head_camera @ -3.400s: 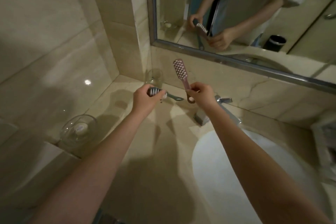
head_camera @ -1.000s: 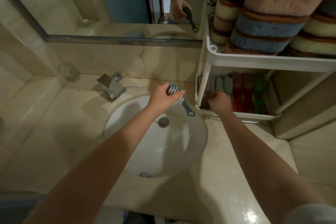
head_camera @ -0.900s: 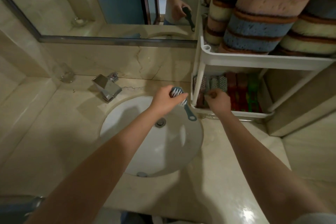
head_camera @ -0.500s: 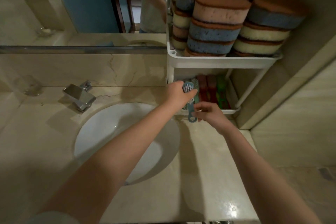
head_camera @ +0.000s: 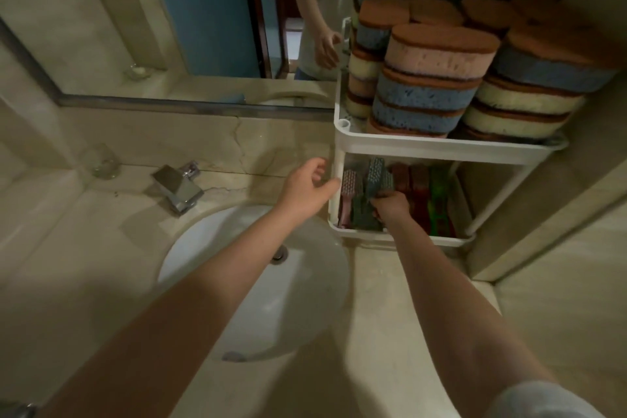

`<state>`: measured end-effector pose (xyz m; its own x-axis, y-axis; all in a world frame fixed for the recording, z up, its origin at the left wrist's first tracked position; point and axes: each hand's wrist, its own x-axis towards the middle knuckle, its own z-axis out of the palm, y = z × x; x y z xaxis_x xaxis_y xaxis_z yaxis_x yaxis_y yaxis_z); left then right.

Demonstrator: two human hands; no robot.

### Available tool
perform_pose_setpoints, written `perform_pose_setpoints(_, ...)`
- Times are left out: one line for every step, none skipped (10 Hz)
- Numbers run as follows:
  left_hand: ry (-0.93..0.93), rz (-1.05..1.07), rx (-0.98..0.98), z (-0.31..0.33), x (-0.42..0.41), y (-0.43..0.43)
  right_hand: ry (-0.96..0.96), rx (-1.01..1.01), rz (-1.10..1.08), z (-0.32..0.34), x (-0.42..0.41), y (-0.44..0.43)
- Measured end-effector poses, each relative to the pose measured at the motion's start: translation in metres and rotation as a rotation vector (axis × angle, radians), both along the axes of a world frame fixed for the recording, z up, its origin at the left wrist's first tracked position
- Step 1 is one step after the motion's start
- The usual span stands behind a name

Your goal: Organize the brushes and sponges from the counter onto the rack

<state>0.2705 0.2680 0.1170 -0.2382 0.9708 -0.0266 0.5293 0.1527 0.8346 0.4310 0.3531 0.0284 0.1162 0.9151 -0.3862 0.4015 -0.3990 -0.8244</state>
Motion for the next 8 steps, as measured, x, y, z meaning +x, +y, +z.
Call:
perform_pose_setpoints(-0.008, -0.072, -0.011, 0.002, 0.002, 0.002, -0.225, -0.022, 0.116, -0.006, -0.006, 0.003)
perform_pose_setpoints(-0.062, -0.066, 0.015, 0.003, 0.005, 0.001, -0.375, -0.009, 0.209, -0.01, -0.008, -0.002)
perform_pose_setpoints(-0.067, -0.072, 0.015, 0.001, 0.005, 0.001, -0.426, 0.008, 0.228, -0.01, -0.011, -0.006)
perform_pose_setpoints(-0.089, -0.079, 0.005, 0.001, 0.004, 0.002, -0.466, 0.033, 0.214, -0.008, -0.013, -0.01)
perform_pose_setpoints(-0.127, -0.075, 0.003, 0.001, 0.002, 0.004, -0.49, 0.078, 0.163, -0.006, -0.015, -0.015)
perform_pose_setpoints(-0.15, -0.107, -0.033, 0.001, -0.005, 0.003, -0.465, 0.124, 0.092, 0.001, -0.018, -0.026)
perform_pose_setpoints(-0.128, -0.131, -0.078, -0.006, -0.023, 0.0, -0.419, 0.212, 0.023, 0.007, -0.025, -0.039)
perform_pose_setpoints(-0.068, -0.102, -0.142, -0.013, -0.053, -0.007, -0.381, 0.275, -0.077, 0.011, -0.039, -0.056)
